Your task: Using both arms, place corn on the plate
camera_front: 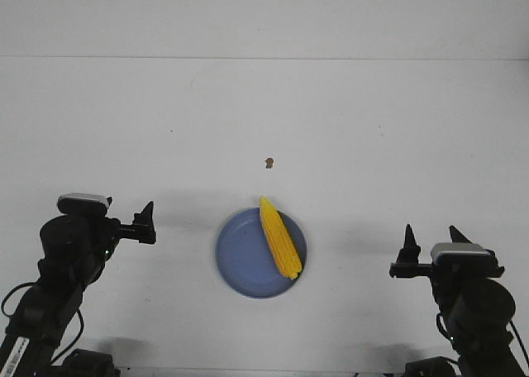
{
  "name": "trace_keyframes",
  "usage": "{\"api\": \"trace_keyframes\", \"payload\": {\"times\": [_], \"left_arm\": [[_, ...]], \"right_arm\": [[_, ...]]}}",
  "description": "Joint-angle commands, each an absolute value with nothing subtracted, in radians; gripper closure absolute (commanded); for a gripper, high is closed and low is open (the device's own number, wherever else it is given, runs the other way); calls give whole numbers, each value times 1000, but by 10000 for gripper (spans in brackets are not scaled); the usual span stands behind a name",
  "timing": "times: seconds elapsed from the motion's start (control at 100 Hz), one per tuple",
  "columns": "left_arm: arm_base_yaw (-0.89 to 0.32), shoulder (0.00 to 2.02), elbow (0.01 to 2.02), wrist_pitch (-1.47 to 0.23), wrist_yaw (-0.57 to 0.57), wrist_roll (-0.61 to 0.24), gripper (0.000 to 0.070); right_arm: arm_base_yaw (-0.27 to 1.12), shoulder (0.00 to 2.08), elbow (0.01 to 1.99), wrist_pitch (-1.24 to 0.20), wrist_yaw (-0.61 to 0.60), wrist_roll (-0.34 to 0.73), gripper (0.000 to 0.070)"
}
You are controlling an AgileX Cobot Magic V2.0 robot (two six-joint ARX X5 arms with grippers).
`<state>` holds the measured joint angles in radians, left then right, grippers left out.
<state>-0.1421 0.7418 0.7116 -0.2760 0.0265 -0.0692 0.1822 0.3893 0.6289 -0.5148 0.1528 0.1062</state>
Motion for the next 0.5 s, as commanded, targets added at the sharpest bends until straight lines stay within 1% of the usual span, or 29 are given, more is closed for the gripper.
{"api": "trace_keyframes", "payload": {"times": [0.0, 0.08, 0.18, 0.23, 0.26, 0.29, 0.32, 0.37, 0.43, 0.44, 0.45, 0.46, 0.47, 0.48, 0.49], "left_arm": [[-142, 690, 671, -256, 25, -81, 120], [-142, 613, 606, -245, 25, -99, 120], [-142, 531, 545, -262, 25, -101, 122], [-142, 500, 527, -267, 25, -122, 123], [-142, 484, 521, -269, 24, -125, 125], [-142, 472, 519, -270, 18, -125, 142], [-142, 462, 519, -268, 14, -125, 188], [-142, 447, 519, -262, 14, -122, 294], [-142, 434, 519, -260, 14, -120, 456], [-142, 432, 519, -260, 14, -120, 487], [-142, 430, 519, -261, 14, -120, 517], [-142, 429, 519, -261, 14, -120, 548], [-142, 428, 519, -262, 14, -120, 578], [-142, 427, 519, -262, 14, -120, 610], [-142, 426, 519, -262, 14, -120, 637]], "right_arm": [[183, 338, 604, -506, 157, 66, 155], [183, 285, 585, -511, 156, 54, 155], [183, 255, 585, -511, 157, 52, 155], [183, 255, 585, -516, 158, 48, 156], [183, 256, 585, -519, 158, 48, 165], [183, 257, 585, -521, 158, 47, 182], [183, 257, 585, -519, 159, 47, 217], [183, 257, 585, -513, 158, 47, 317], [183, 256, 585, -508, 160, 41, 490], [183, 256, 585, -508, 161, 40, 503], [183, 256, 585, -509, 162, 38, 543], [183, 256, 585, -509, 162, 38, 556], [183, 256, 585, -509, 162, 36, 594], [183, 256, 585, -509, 163, 36, 616], [183, 256, 585, -509, 163, 36, 626]]}}
